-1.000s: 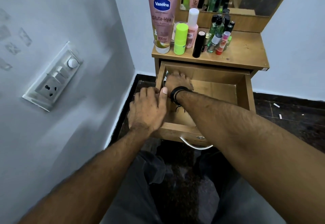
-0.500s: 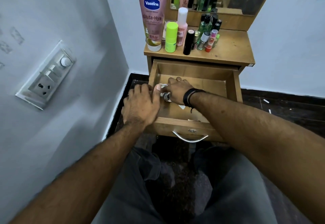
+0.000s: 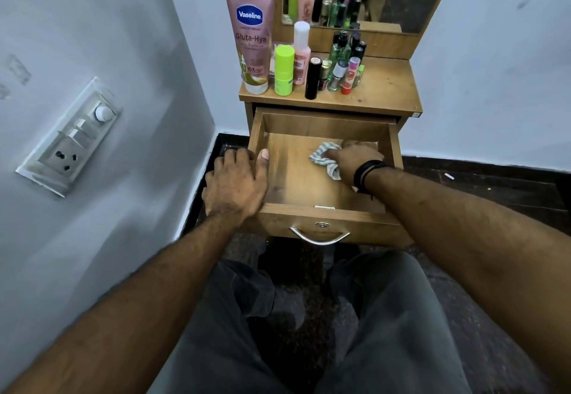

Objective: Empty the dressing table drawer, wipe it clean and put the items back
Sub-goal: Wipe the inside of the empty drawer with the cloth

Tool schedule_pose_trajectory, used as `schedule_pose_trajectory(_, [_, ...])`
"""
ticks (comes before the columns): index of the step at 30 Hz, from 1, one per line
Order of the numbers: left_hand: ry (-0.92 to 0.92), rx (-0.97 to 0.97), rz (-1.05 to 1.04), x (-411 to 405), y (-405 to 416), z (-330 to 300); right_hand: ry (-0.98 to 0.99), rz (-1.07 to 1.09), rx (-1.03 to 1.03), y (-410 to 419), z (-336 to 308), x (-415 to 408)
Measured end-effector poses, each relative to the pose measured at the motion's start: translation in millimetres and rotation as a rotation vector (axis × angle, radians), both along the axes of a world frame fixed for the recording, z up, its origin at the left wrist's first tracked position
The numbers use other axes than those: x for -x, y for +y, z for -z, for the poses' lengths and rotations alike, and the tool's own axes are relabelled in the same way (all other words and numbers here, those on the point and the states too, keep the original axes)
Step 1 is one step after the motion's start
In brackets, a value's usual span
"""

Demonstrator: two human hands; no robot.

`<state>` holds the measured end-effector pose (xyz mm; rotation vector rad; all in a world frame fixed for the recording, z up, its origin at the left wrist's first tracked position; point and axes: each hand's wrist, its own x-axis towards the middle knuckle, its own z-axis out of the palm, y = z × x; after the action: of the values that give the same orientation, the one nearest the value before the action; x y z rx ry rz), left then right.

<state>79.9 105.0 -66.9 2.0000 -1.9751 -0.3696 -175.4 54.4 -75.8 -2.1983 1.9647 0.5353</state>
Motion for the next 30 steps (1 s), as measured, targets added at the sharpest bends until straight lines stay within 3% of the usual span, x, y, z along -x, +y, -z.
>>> schedule_pose_trajectory(5, [-0.039, -0.019, 0.056, 0, 2, -4, -0.066, -0.096, -0.061, 23, -8, -19])
schedule_pose_trajectory(8, [-0.065, -0.054, 0.107, -2, 3, -7, -0.246, -0.025, -0.073, 30, -15, -19])
schedule_pose_trajectory(15, [-0.205, -0.163, 0.214, -3, 2, -21, -1.256, 0.575, -0.017, 48, -40, 1])
schedule_pose_trajectory(17, [-0.182, -0.119, 0.261, 4, 2, -31, -1.429, 0.694, -0.028, 53, -49, 5])
schedule_pose_trajectory(19, [-0.090, -0.045, 0.314, 18, 0, -42, -1.548, 0.733, -0.086, 55, -57, 8])
schedule_pose_trajectory(21, [0.144, -0.040, 0.338, 35, -3, -54, -1.753, 0.781, -0.229, 56, -63, 7])
schedule_pose_trajectory(25, [0.841, -0.445, 0.265, 65, -7, -77, -2.080, 0.740, -0.397, 60, -72, -1])
schedule_pose_trajectory(27, [0.964, -0.571, 0.234, 72, -8, -80, -2.141, 0.691, -0.428, 61, -76, -3])
schedule_pose_trajectory(30, [1.016, -0.536, 0.148, 76, -12, -78, -2.121, 0.647, -0.492, 61, -85, 7])
